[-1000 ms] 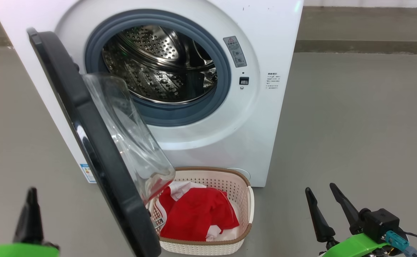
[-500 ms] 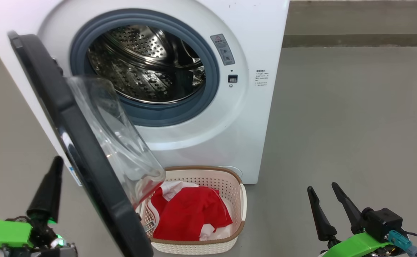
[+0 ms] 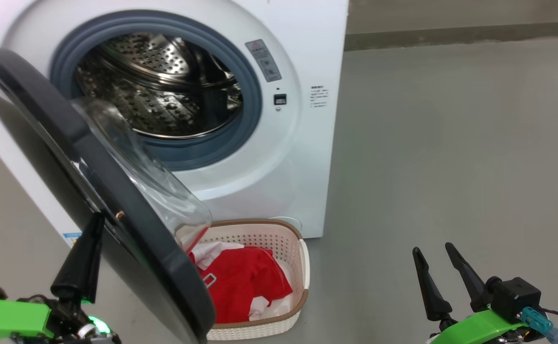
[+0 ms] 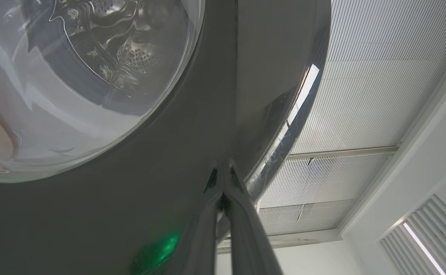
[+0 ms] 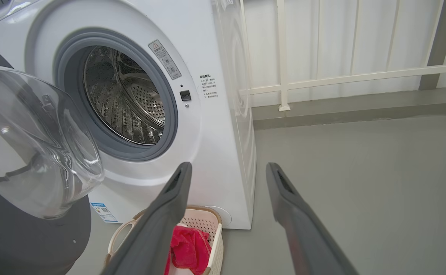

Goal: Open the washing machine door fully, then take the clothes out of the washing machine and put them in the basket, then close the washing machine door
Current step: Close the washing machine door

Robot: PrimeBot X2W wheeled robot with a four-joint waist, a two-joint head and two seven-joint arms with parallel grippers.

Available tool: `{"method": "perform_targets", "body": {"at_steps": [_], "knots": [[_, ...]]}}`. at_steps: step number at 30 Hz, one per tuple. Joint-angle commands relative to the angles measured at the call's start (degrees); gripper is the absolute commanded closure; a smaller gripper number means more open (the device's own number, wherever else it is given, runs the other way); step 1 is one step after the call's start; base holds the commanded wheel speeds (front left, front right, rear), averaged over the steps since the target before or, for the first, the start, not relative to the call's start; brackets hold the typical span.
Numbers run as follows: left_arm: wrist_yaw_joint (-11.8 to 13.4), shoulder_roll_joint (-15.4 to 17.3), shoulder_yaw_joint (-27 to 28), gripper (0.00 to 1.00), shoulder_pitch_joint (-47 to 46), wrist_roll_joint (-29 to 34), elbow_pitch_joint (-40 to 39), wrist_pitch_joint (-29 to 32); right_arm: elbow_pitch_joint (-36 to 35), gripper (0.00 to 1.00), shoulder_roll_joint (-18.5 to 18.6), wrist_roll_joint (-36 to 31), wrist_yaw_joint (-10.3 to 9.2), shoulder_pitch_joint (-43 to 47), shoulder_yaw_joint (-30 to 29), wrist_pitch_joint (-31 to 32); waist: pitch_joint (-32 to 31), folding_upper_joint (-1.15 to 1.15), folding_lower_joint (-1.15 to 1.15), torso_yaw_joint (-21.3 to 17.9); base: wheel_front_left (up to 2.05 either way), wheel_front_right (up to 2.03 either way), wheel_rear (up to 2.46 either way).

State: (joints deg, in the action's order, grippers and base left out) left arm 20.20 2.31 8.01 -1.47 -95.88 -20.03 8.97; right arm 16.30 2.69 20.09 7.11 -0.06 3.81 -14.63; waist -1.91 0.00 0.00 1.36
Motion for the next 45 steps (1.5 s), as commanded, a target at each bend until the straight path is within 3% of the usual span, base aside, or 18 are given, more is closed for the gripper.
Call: {"method": "perform_targets", "body": {"at_steps": [1, 20, 34, 45], "knots": [[-0.3, 0.6, 0.6, 1.00, -2.8, -1.8, -1.3, -0.2, -1.6, 0.00, 0.2, 0.0, 0.37, -2.8, 1.0, -0.4, 0.7, 0.00, 0.00, -1.5, 0.00, 0.00, 0.00], [-3.9, 0.6, -3.0, 1.00, -15.0, -3.8, 8.8, -5.3, -2.3, 0.00, 0.2, -0.3, 0.37, -4.7, 1.3, -0.4, 5.7, 0.00, 0.00, -7.6, 0.00, 0.00, 0.00], [-9.5, 0.6, -6.3, 1.00, -28.9, -2.8, 21.7, -8.5, -2.8, 0.00, 0.2, -1.2, 0.37, -7.5, 1.6, -0.4, 10.2, 0.00, 0.00, -9.3, 0.00, 0.00, 0.00], [-13.4, 1.5, -5.0, 1.00, -39.4, -2.6, 33.3, -8.7, -3.0, 0.00, 0.3, -2.2, 0.37, -9.7, 2.2, -0.4, 12.9, 0.00, 0.00, -10.8, 0.00, 0.00, 0.00]]}}
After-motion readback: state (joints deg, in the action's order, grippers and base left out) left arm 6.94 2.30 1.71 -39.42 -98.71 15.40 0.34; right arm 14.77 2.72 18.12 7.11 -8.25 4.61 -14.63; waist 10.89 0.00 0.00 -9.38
